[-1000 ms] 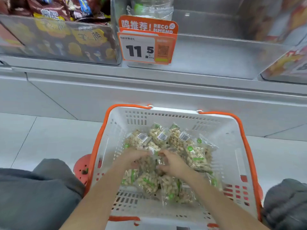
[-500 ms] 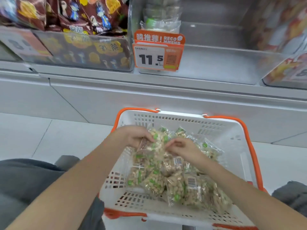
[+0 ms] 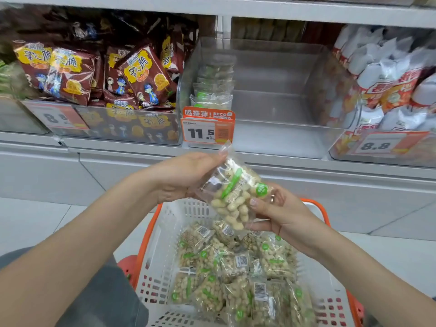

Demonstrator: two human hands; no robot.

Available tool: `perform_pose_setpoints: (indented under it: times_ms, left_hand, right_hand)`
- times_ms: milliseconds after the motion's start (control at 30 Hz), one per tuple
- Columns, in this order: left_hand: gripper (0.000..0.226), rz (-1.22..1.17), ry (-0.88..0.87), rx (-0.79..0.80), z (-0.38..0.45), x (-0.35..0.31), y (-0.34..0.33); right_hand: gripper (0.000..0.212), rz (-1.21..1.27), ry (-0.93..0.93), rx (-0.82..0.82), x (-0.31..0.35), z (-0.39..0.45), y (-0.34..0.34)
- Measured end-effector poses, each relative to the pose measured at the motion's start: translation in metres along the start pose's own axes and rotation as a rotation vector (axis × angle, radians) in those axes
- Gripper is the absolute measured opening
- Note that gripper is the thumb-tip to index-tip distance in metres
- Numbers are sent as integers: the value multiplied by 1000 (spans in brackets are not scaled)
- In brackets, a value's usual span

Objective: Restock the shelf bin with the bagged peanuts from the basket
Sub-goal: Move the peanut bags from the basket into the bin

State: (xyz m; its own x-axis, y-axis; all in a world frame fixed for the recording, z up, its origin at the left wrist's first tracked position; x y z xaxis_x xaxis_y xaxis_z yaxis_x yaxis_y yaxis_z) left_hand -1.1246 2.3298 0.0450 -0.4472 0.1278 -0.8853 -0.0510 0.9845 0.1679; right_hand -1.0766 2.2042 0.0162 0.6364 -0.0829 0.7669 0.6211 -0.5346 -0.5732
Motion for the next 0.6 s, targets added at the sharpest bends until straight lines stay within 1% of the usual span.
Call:
perform_pose_setpoints:
  times_ms: [100, 167, 233, 267, 300, 333, 400, 433, 467, 500, 533, 567, 600]
  left_hand:
    - [42, -30, -5, -57, 4, 4, 2]
    - [51, -74, 8, -66, 11, 9, 3]
    - [52, -92, 17, -30, 12, 9, 4]
    - [50, -66, 9, -36, 11, 5, 10]
    - [48, 32, -8, -90, 9, -1, 22]
    - [45, 180, -24, -182, 6, -8, 37]
    - [37, 490, -37, -443, -2, -18, 74]
    - [33, 603, -28, -549, -5, -21, 88]
    - [30, 661, -14, -608, -7, -21, 97]
    - [26, 683, -4, -625, -7, -19, 102]
    - [21, 690, -4, -616, -7, -17, 103]
    - [16, 693, -9, -596, -5, -15, 102]
    - [12, 695, -17, -576, -4, -14, 100]
  right_hand:
    - [33, 55, -12, -72, -1, 5, 8]
    - [26, 81, -29, -124, -2, 9, 14]
    - [24, 20, 44, -180, 11, 12, 18]
    - [26, -43, 126, -208, 27, 13, 17]
    - [26, -115, 236, -233, 50, 14, 14]
    - [22, -184, 364, -249, 77, 13, 6]
    - [13, -348, 635, -272, 136, 15, -15]
    - [13, -482, 774, -283, 161, 17, -30]
    - [12, -641, 887, -290, 181, 23, -45]
    - [11, -806, 953, -291, 193, 34, -60]
    - [11, -963, 963, -290, 199, 50, -75]
    - [13, -1110, 916, -283, 200, 71, -86]
    - [17, -1242, 824, -259, 196, 93, -95]
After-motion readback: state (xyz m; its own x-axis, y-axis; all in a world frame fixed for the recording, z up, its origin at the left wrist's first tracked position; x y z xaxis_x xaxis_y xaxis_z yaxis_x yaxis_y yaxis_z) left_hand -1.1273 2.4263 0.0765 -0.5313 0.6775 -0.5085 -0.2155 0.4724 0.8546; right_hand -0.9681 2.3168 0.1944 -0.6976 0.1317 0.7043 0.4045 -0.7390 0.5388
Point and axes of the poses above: each hand's wrist, its own z-axis towards the middle knuckle, its own y-axis out of the back of the hand, x = y × z, the point moved 8 cm from there along z, towards the middle knuckle, and after that the axes turned 15 degrees about z, right-handed, at the moved point
